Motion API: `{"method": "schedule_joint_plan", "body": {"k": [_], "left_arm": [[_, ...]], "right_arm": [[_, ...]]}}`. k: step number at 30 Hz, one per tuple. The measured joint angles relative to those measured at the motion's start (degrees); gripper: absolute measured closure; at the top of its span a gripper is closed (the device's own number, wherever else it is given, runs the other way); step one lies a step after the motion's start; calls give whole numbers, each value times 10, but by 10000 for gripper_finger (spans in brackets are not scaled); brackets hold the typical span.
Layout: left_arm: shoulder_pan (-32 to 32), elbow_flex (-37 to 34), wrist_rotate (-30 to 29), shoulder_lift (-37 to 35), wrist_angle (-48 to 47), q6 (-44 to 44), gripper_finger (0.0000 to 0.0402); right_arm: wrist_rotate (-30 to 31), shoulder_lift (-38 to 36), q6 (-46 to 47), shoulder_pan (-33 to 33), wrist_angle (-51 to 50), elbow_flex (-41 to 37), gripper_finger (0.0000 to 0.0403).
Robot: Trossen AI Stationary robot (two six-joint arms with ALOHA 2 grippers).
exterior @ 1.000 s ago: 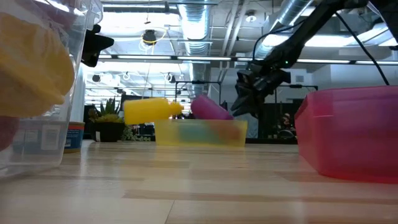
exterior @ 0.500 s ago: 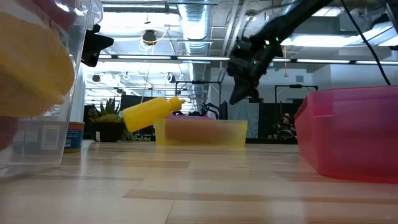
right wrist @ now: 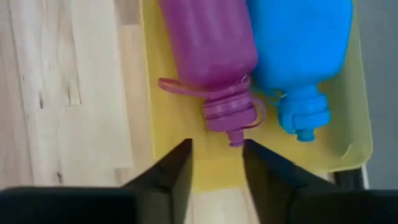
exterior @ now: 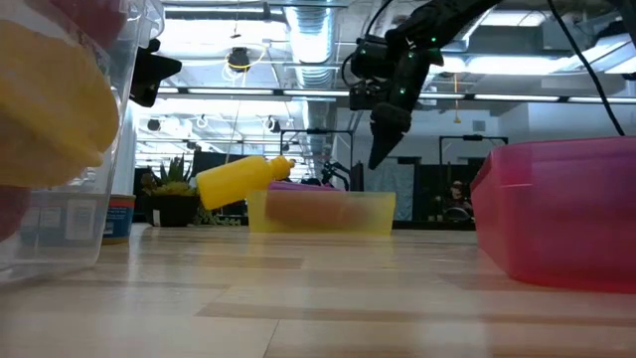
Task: Pick & Place Food Item
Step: Adjust the purple tumbler in the yellow bin
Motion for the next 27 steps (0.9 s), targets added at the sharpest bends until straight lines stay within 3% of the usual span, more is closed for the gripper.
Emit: {"method": "schedule_joint_plan", "body": {"k": [6,9,27], "left_arm": [[0,0,0,0,0,0,229],[0,0,0,0,0,0,229],[0,0,-3,0,1,2,229]], "right_arm": [[6,20,-56,-2,32,-1,170],[28,38,-93,-3,47,1,137],[11,104,-171,-6,109,-2,127]]}}
